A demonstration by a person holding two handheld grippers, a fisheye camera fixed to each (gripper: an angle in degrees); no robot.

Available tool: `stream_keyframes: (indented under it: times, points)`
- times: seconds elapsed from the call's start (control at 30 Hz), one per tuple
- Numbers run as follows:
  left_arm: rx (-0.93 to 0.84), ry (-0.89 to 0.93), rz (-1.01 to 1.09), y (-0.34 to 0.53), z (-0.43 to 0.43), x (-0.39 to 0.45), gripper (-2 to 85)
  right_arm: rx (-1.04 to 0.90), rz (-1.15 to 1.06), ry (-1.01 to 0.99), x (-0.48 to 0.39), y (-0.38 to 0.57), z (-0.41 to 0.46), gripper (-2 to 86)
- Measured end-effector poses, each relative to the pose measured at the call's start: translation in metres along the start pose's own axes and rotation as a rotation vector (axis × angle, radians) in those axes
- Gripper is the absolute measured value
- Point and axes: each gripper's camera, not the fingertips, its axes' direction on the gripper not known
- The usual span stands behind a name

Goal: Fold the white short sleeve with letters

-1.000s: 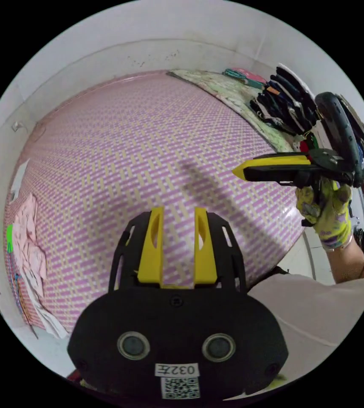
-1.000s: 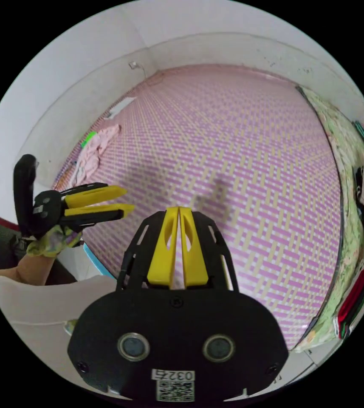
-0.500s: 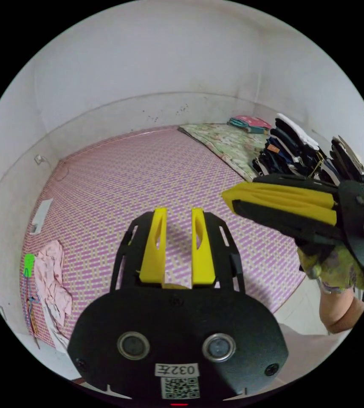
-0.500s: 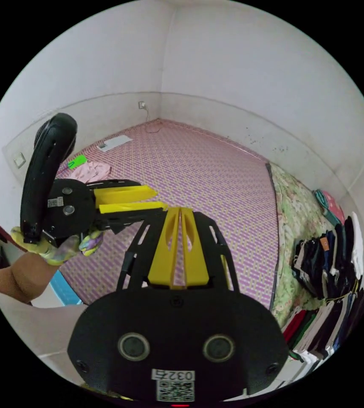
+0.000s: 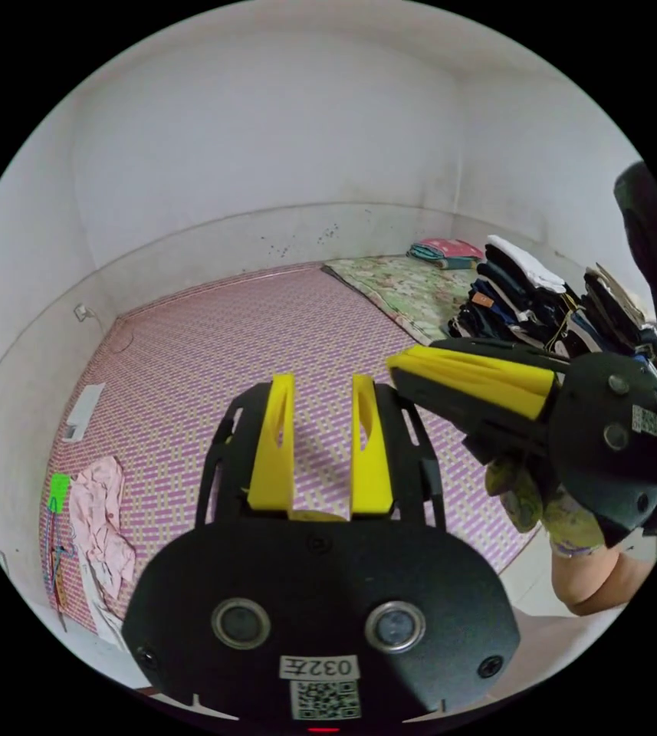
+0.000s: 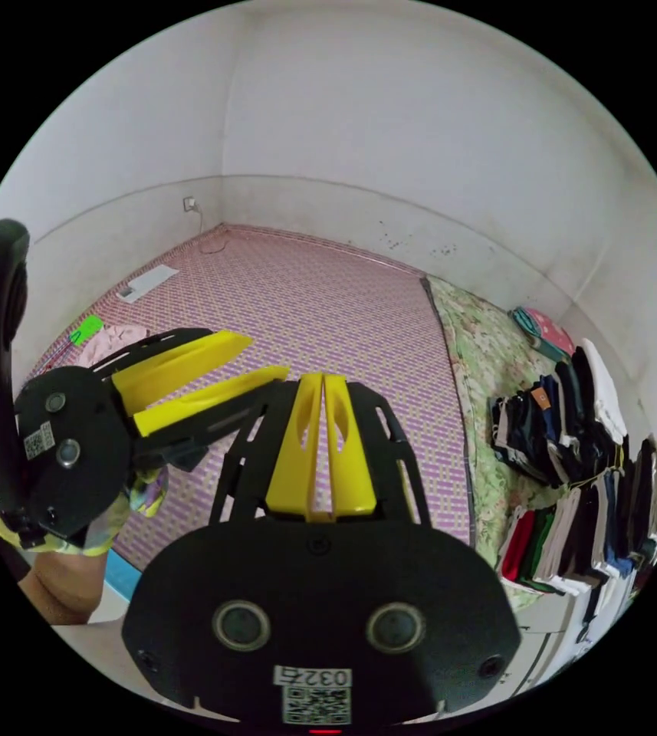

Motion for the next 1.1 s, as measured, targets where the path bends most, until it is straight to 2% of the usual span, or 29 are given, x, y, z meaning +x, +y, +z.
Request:
stream_keyframes:
  times: [0.1,0.27,0.57,0.7,1.1]
  points:
    - [0.020,-0.017,-0.001,0.000,0.001,-0.001,10.2,0.031,0.028,0.003,0.013,-0.004,-0.011,-1.0]
    - [0.056,-0.197,-0.056,0.000,0.007,-0.005,10.9,0.079,0.088,0.011,0.039,-0.008,-0.027,-1.0]
    - [0.146,-0.087,-0.104,-0.003,0.018,-0.025,9.4,0.181,0.181,0.013,0.075,-0.018,-0.054,-1.0]
    - [0.167,-0.135,-0.149,-0.007,0.027,-0.033,8.5,0.175,0.154,-0.047,0.085,-0.022,-0.057,-1.0]
    - [0.194,-0.185,-0.242,-0.009,0.055,-0.053,7.9,0.184,0.223,-0.005,0.095,-0.037,-0.051,-1.0]
